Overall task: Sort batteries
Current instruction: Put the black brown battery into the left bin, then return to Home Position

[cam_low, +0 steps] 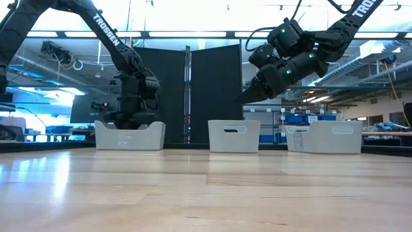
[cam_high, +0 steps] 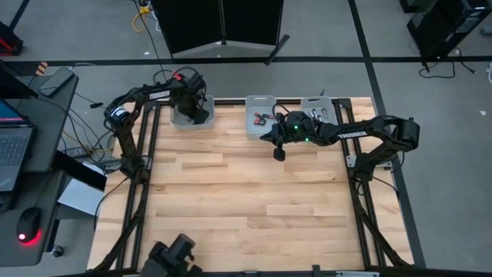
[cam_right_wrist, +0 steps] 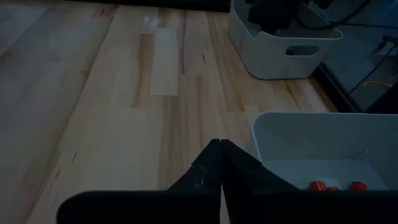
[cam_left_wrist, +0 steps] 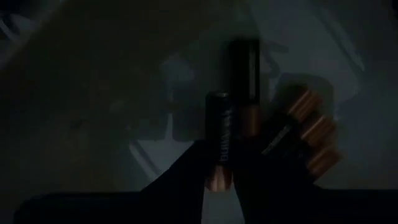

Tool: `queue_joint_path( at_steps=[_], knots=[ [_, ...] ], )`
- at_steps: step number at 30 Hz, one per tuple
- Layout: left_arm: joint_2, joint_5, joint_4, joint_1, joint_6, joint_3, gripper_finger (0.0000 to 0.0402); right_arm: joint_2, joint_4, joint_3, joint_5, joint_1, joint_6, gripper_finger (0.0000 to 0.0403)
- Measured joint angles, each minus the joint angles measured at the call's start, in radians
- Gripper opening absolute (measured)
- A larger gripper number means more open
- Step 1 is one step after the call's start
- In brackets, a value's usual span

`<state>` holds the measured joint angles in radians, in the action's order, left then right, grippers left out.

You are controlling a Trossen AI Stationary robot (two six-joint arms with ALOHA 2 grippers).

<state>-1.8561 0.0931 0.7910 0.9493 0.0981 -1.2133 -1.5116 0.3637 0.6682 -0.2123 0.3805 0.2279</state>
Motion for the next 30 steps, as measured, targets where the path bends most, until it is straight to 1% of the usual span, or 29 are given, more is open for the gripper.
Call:
queue_joint_path(
  at_steps=[4,9,14,21,23,26,30],
  knots=[
    [-0.006,-0.002,0.025,-0.002,-0.032,0.001,0.0093,0.0,0.0,0.0,0.0,0.0,0.0,0.0013],
    [0.023,0.015,0.004,-0.027,-0.043,0.002,0.0092,0.0,0.001,0.0,0.0,0.0,-0.013,0.0015],
    [0.063,0.033,-0.012,-0.033,-0.043,0.002,0.0092,0.0,0.002,0.0,0.0,0.0,-0.02,0.0014],
    [0.139,0.04,-0.014,-0.035,-0.066,0.002,0.0112,0.0,0.002,0.0,0.001,0.0,-0.019,0.0019],
    [0.174,0.041,-0.017,-0.047,-0.076,0.002,0.0115,0.0,0.006,0.0,0.023,0.0,-0.021,0.0018],
    [0.263,0.036,-0.102,-0.083,-0.077,0.057,0.0116,0.0,0.009,0.0,0.065,0.002,-0.018,0.0015],
    [0.399,0.025,-0.361,-0.165,-0.064,0.22,0.0115,0.0,0.009,0.0,0.067,0.006,-0.011,0.0014]
  ],
)
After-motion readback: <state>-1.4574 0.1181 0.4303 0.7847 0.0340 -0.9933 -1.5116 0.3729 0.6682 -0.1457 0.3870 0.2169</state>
